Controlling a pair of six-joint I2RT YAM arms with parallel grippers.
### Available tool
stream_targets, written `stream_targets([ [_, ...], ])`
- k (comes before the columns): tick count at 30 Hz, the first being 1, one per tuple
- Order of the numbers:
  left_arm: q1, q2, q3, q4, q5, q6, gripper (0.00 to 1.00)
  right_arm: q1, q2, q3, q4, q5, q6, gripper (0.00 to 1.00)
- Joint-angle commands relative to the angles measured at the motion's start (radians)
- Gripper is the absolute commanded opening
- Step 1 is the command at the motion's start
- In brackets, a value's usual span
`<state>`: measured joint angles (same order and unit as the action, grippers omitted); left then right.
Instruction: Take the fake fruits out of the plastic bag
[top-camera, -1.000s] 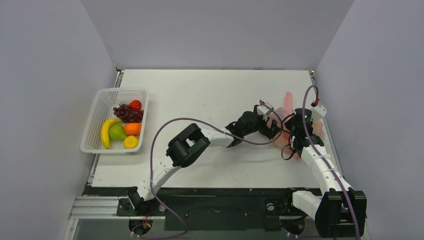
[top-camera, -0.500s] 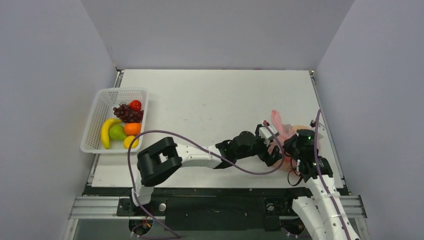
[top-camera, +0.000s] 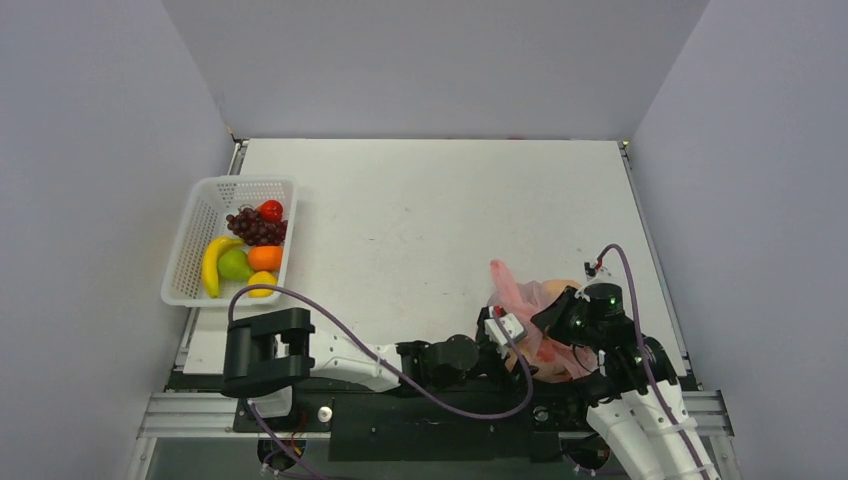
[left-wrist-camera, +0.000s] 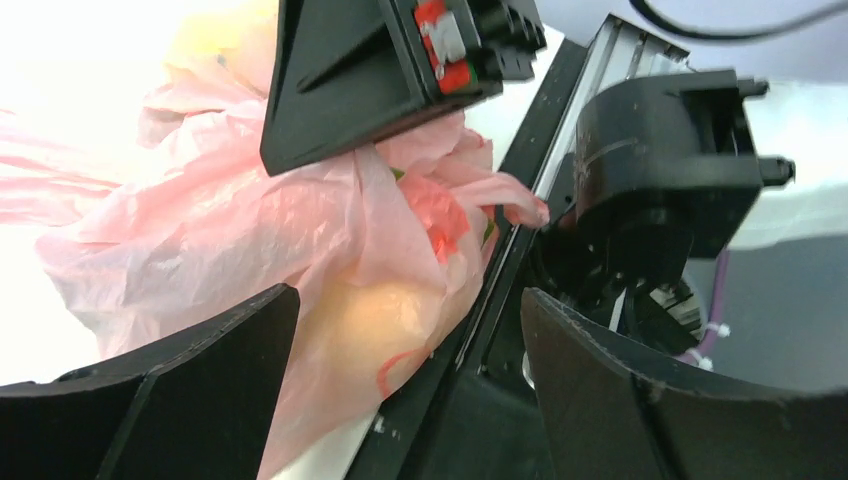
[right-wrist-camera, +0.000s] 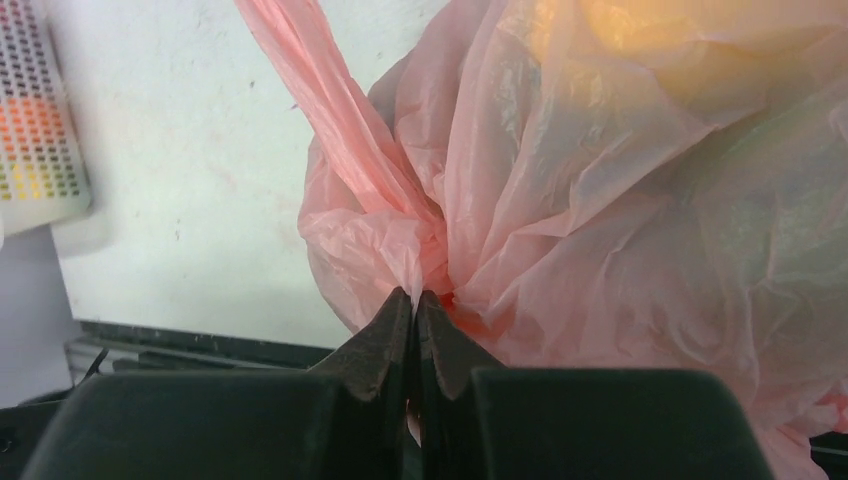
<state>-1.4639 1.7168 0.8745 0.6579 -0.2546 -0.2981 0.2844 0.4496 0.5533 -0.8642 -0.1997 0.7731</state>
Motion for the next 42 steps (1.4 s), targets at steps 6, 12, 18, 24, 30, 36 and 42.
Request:
stream_targets([
  [6,-0.074,-0.134,-0.039,0.048,-0.302,0.061,0.87,0.027,0.088,0.078,0.047,-0.065,-0.110,0.19],
  [12,-0.070,-0.027,0.084,0.025,-0.379,0.129,0.91,0.028,0.104,0.231,-0.139,0.331,-0.096,0.55],
  [18,-0.014,0.056,0.211,-0.143,-0.404,0.092,0.89,0.025,0.126,0.249,-0.211,0.476,-0.054,0.56],
  [24,0.047,0.096,0.237,-0.196,-0.281,0.012,0.54,0.023,0.133,0.160,-0.202,0.409,0.003,0.51],
  [30,0.094,0.053,0.157,-0.161,-0.192,-0.058,0.50,0.026,0.130,0.080,-0.160,0.218,0.006,0.46],
  [36,0.122,0.071,0.161,-0.151,-0.025,-0.136,0.57,0.025,0.104,0.079,-0.152,0.219,-0.013,0.51],
  [42,0.122,0.056,0.127,-0.133,-0.008,-0.162,0.44,0.025,0.155,0.032,-0.081,0.153,-0.013,0.52],
])
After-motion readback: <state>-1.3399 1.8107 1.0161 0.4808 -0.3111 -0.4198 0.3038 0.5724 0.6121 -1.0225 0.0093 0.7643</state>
